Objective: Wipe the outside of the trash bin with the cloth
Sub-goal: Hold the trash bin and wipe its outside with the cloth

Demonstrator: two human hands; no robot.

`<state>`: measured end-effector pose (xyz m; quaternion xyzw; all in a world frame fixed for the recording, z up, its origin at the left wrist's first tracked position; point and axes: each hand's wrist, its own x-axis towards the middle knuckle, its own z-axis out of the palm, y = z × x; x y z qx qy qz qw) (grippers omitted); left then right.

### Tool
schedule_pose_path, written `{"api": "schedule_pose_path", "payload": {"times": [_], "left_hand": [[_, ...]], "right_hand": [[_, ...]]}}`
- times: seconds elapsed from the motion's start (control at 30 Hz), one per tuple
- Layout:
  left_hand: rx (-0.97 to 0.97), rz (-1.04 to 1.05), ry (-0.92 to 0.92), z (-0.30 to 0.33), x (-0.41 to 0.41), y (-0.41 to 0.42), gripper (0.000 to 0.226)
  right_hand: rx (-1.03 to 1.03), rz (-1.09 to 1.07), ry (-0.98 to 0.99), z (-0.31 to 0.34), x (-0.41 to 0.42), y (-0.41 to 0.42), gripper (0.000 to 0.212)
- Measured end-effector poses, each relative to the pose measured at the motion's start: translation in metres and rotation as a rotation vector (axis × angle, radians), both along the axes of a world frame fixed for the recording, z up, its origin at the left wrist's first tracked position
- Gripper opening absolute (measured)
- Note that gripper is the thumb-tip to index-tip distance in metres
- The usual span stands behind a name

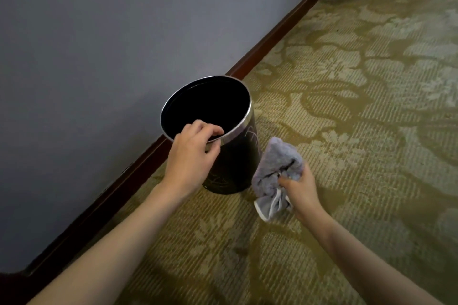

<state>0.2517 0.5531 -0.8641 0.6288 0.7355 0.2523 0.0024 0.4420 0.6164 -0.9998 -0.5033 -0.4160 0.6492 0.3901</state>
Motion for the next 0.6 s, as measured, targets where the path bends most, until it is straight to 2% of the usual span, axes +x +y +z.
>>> {"api": "schedule_pose_path", "payload": {"times": [0.13,0.23,0.3,0.4,0.5,0.6], "left_hand": [[-0.046,-0.016,0.098,-0.008,0.011,0.006,0.024],[-0.027,-0.060,0.240,-0.016,0.011,0.002,0.026],[0.004,-0.073,0.320,-0.018,0.010,-0.001,0.026],[0.012,-0.021,0.320,-0.020,0.008,-0.002,0.027],[0.003,0.046,0.340,-0.022,0.007,0.000,0.027],[0.028,0.095,0.338,-0.022,0.007,0.000,0.028]], "right_hand": [[-0.072,-0.078,0.013,-0.012,-0.006,0.006,0.050],[-0.086,-0.132,0.028,-0.010,-0.013,0.014,0.053],[0.003,-0.106,-0.060,-0.003,-0.019,0.019,0.064],[0.200,-0.012,-0.205,0.012,-0.031,0.022,0.077],[0.287,0.065,-0.285,0.023,-0.039,0.022,0.081],[0.411,-0.008,-0.296,0.025,-0.046,0.015,0.082]]}}
